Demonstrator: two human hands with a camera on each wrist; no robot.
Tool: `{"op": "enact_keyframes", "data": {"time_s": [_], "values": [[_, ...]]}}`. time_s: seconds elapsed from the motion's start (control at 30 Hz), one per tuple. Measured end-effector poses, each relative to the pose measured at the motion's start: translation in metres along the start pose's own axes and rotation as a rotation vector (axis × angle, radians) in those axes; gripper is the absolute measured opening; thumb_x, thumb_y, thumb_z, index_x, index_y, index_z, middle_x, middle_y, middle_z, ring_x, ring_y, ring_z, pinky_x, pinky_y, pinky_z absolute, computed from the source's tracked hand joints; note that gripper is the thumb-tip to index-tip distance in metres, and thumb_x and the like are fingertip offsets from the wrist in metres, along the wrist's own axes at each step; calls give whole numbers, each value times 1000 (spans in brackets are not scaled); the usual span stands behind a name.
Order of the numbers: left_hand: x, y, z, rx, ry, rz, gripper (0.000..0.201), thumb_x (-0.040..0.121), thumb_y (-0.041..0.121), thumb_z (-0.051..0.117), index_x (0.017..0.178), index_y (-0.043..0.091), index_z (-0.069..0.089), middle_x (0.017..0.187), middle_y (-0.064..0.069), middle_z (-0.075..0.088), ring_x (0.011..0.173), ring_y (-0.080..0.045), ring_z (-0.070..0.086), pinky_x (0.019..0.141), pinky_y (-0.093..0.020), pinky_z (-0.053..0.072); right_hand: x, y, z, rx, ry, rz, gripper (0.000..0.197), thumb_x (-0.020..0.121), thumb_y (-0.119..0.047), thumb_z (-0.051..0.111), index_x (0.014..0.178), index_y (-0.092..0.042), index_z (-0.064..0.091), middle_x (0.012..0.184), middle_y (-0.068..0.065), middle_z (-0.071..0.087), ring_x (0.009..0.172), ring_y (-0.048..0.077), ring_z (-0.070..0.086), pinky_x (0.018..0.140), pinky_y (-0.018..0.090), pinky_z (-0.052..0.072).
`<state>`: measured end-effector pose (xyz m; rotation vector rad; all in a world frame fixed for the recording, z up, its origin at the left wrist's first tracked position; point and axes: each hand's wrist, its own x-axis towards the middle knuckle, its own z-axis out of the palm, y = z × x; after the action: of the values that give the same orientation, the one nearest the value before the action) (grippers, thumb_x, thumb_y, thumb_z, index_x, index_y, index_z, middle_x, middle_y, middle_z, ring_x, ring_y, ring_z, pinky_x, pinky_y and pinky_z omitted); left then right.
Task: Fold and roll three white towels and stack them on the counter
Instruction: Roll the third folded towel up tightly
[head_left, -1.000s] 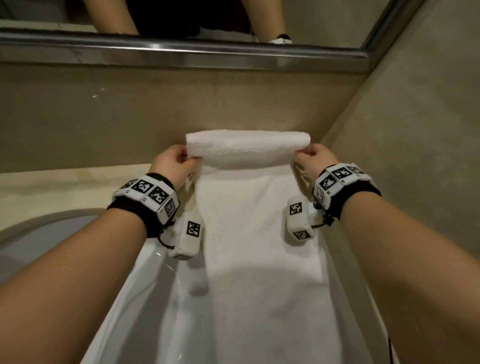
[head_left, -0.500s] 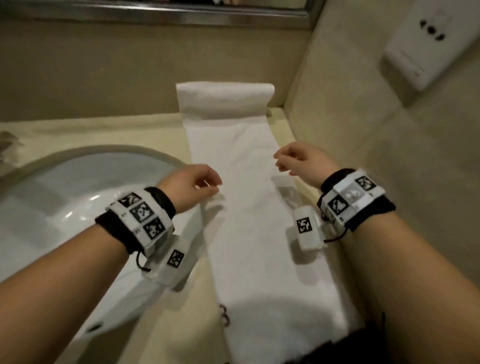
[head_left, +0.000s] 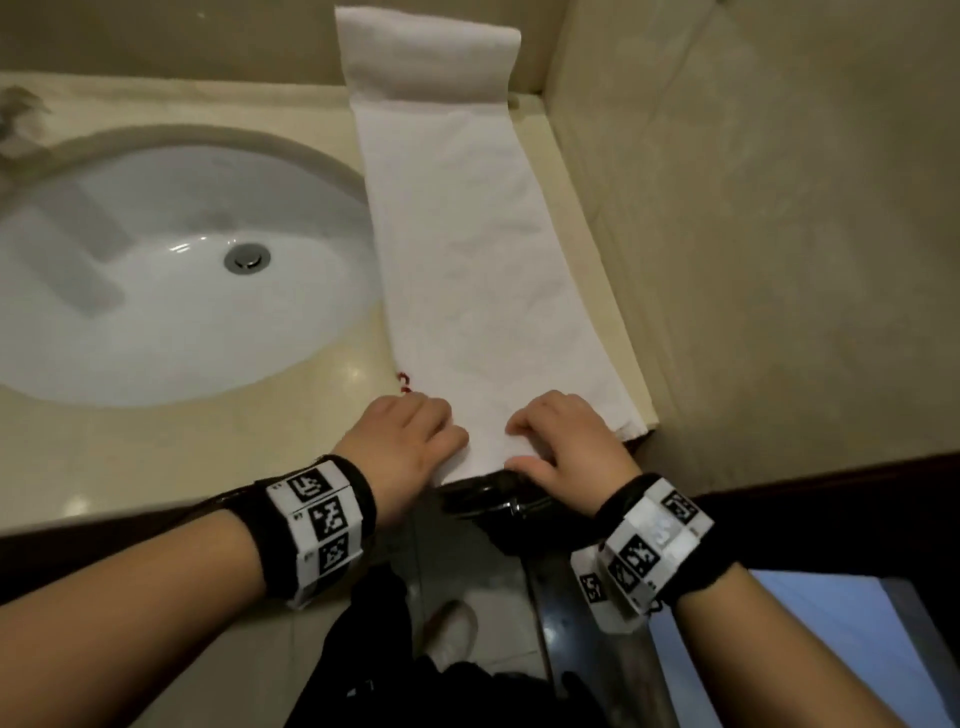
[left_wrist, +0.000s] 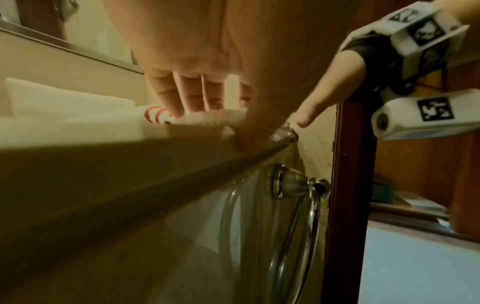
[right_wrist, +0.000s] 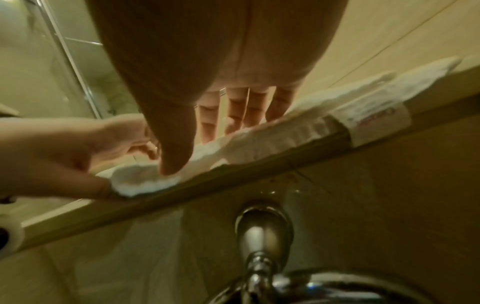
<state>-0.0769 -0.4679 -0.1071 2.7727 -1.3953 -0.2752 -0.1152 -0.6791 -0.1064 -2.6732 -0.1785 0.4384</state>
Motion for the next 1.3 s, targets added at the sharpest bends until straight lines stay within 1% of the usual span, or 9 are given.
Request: {"op": "enact_keyframes", "data": {"time_s": [0.17, 0.27, 0.33, 0.43, 0.67, 0.9, 1.03, 1.17, 1.3], "values": [[2, 11, 2, -1, 96, -53, 36, 52, 16, 82, 85, 14, 69, 84, -8, 68, 73, -27, 66, 60, -32, 54, -7, -9, 24, -130, 100, -43, 53, 72, -41, 69, 120, -26, 51, 117, 0, 47, 110, 21, 39, 88, 29, 25], [4, 2, -4, -246, 48, -206, 29, 81, 25, 52, 107, 14, 59, 106, -9, 62, 96, -29, 57, 79, -36, 46, -7, -10, 28, -174, 125, -52, 53, 74, -32, 68, 123, -24, 50, 120, 3, 47, 111, 23, 40, 87, 31, 24], [-1, -6, -5, -411, 96, -303, 27, 83, 25, 43, 104, 17, 58, 101, -7, 62, 95, -29, 56, 77, -35, 42, -9, -7, 26, -201, 159, -40, 51, 73, -23, 67, 122, -20, 52, 119, 6, 50, 110, 27, 45, 89, 35, 28], [-12, -20, -2, -434, 133, -364, 18, 86, 12, 47, 97, 20, 58, 94, -6, 64, 88, -27, 57, 67, -27, 32, -12, 3, 17, -225, 185, 6, 49, 67, -9, 65, 115, -16, 59, 115, 9, 57, 107, 30, 51, 88, 37, 33], [-19, -31, 0, -582, 129, -511, 20, 93, 28, 45, 102, 16, 59, 92, -4, 63, 85, -23, 55, 70, -25, 33, -13, 33, -13, 57, 131, 121, 31, 80, -3, 49, 102, -17, 66, 107, 6, 66, 101, 27, 58, 84, 32, 42], [-8, -41, 6, -665, 61, -731, 11, 85, 30, 55, 88, 20, 57, 83, 4, 57, 87, -21, 56, 72, -26, 36, 19, 32, -16, 103, 177, 369, 30, 86, -28, 56, 114, -17, 53, 112, 8, 61, 104, 28, 55, 83, 31, 40], [-1, -38, 1, -467, 186, -628, 18, 82, 20, 56, 99, 14, 53, 96, -8, 56, 90, -29, 54, 74, -32, 41, 18, 24, -15, -235, 385, 219, 34, 78, -22, 66, 110, -18, 55, 113, 8, 53, 106, 30, 47, 89, 39, 33], [-3, -35, 7, -205, 153, -354, 24, 86, 14, 53, 108, 18, 60, 114, -7, 57, 104, -28, 47, 88, -37, 41, 17, 25, -11, -249, 193, -50, 16, 85, -25, 58, 98, -17, 61, 102, 4, 61, 95, 27, 54, 80, 35, 35], [-14, -36, 9, -154, 50, -287, 40, 82, 44, 58, 115, 22, 54, 121, 0, 52, 112, -22, 45, 94, -34, 41, 13, 29, -13, -240, 126, -134, 40, 73, -35, 72, 107, -15, 62, 111, 6, 61, 102, 26, 55, 89, 36, 39]]}}
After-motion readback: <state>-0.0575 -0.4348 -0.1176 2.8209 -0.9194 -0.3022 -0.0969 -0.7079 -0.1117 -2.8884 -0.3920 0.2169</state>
